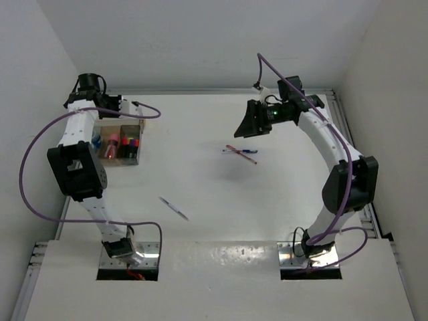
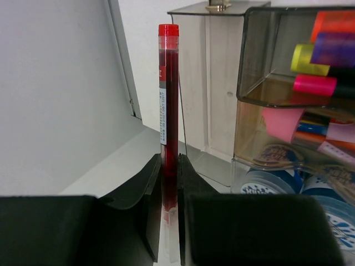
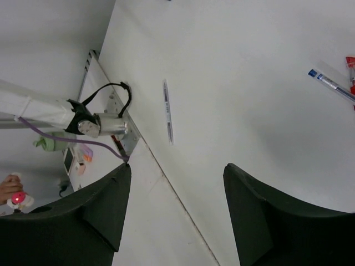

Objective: Sort the stationery into containers

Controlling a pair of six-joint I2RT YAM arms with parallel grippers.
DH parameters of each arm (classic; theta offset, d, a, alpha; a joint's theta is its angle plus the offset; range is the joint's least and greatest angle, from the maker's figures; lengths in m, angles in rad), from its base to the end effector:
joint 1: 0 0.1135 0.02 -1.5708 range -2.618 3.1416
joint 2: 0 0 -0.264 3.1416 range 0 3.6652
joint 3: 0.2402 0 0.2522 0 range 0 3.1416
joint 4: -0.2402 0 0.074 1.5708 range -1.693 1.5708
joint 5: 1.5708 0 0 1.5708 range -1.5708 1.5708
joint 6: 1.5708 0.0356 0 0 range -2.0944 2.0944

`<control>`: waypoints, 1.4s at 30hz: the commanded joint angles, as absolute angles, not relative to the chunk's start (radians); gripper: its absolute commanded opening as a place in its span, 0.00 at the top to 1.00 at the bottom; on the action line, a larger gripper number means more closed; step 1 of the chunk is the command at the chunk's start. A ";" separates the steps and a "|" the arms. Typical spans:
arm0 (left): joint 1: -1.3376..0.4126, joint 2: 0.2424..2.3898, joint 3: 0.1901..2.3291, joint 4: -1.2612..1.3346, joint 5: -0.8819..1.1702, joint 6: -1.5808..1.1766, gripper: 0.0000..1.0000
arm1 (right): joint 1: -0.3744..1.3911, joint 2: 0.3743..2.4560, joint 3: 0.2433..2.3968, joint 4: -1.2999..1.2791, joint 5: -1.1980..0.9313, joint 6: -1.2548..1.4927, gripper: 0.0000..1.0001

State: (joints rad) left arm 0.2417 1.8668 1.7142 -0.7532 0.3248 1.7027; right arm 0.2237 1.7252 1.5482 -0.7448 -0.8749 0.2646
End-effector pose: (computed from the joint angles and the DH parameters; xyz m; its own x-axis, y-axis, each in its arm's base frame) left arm 0.4054 0.0882 0.3033 0.0652 0.9837 -0.1678 0.7621 0.0595 0.6447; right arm 0.3555 0.1089 0.3132 -0.9053 -0.0340 -0.4234 -0.3707 0.5503 0.7482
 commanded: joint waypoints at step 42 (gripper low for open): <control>0.258 1.912 1.941 -0.557 0.468 1.206 0.46 | 0.472 1.792 1.603 -0.899 -0.683 0.008 0.44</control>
State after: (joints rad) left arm 0.2565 2.1220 1.8858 -0.6514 0.3096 1.4895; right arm 0.3229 1.7977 1.5784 -0.8516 -0.7918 0.1253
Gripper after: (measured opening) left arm 0.535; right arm 0.576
